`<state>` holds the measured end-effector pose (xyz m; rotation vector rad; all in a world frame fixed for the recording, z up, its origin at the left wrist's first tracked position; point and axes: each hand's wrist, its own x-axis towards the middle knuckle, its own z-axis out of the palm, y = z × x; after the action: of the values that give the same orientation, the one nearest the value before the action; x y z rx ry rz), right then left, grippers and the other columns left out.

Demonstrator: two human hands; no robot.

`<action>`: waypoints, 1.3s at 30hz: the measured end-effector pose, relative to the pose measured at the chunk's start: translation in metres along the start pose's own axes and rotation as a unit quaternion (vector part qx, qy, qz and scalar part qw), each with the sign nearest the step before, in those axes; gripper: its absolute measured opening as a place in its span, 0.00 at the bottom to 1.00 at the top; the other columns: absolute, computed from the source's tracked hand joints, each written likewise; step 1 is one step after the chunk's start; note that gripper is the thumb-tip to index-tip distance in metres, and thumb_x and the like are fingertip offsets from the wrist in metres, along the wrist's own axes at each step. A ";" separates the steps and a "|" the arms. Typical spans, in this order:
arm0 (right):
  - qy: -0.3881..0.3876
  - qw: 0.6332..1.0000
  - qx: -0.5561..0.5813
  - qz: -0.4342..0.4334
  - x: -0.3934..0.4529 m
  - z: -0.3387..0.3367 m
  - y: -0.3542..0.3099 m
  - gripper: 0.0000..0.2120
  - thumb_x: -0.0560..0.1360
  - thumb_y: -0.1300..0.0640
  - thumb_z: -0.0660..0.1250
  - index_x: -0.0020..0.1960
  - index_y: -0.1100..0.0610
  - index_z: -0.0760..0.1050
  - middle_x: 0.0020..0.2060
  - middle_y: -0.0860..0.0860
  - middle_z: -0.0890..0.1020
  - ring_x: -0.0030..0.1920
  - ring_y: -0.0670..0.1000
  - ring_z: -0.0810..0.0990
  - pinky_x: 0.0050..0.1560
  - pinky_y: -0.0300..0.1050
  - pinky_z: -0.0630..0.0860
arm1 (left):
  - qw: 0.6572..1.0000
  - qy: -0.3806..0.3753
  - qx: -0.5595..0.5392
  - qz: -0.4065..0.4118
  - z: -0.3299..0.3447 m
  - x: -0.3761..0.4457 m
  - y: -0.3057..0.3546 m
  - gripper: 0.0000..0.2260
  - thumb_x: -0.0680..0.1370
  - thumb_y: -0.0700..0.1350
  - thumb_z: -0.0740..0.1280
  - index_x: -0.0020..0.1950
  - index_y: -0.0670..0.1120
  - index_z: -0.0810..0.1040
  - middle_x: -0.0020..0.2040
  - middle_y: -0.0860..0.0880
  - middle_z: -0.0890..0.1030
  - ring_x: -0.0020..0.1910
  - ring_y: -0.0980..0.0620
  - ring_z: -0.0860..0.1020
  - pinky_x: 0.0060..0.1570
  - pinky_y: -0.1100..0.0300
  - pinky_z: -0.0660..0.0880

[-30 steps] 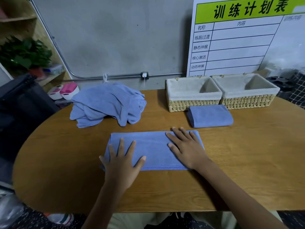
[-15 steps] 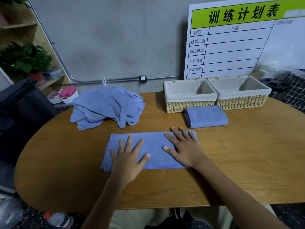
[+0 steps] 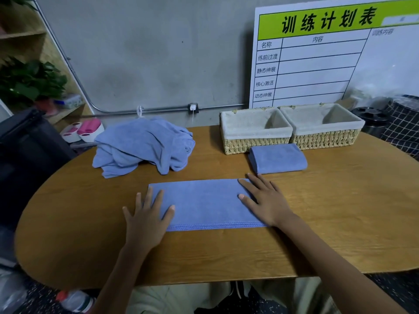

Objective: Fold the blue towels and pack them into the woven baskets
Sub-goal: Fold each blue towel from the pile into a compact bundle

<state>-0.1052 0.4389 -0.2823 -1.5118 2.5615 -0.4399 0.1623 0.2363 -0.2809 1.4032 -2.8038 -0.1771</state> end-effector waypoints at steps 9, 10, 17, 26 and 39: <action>0.088 0.992 0.092 -0.001 0.017 -0.022 0.034 0.15 0.81 0.48 0.64 0.63 0.54 0.79 0.53 0.52 0.78 0.53 0.56 0.77 0.52 0.47 0.71 | 0.942 0.175 -0.158 0.238 -0.005 -0.028 0.111 0.18 0.78 0.59 0.58 0.56 0.52 0.83 0.56 0.54 0.78 0.55 0.51 0.76 0.56 0.49 0.74; 0.072 0.990 0.118 0.003 0.021 -0.027 0.037 0.14 0.80 0.49 0.66 0.60 0.54 0.81 0.50 0.52 0.77 0.52 0.54 0.77 0.50 0.45 0.70 | 0.936 0.148 -0.163 0.273 -0.006 -0.036 0.138 0.17 0.78 0.61 0.60 0.55 0.54 0.82 0.54 0.55 0.77 0.55 0.52 0.75 0.55 0.50 0.72; -0.003 0.975 0.221 0.001 0.030 -0.042 0.052 0.07 0.77 0.52 0.71 0.44 0.56 0.79 0.40 0.48 0.81 0.40 0.46 0.77 0.41 0.43 0.69 | 0.949 0.078 -0.112 0.285 0.013 -0.056 0.222 0.19 0.71 0.71 0.61 0.47 0.56 0.67 0.50 0.56 0.69 0.53 0.53 0.68 0.54 0.50 0.66; -0.001 0.908 0.419 0.004 0.025 -0.040 0.057 0.06 0.76 0.66 0.70 0.53 0.60 0.77 0.43 0.51 0.80 0.44 0.42 0.79 0.50 0.36 0.74 | 0.921 0.186 -0.157 0.303 0.022 -0.063 0.221 0.11 0.72 0.53 0.65 0.40 0.53 0.63 0.36 0.56 0.69 0.38 0.54 0.67 0.38 0.57 0.63; 0.007 0.826 0.562 -0.052 0.025 -0.040 0.053 0.13 0.77 0.69 0.67 0.61 0.60 0.77 0.48 0.55 0.86 0.53 0.47 0.81 0.57 0.37 0.74 | 0.835 0.123 -0.485 0.229 0.014 -0.065 0.208 0.11 0.77 0.45 0.62 0.47 0.49 0.85 0.42 0.58 0.75 0.37 0.60 0.76 0.37 0.70 0.67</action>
<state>-0.1723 0.4485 -0.2601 -1.1007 1.5591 -1.5872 0.0347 0.4127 -0.2708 0.4559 -2.1359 -1.1059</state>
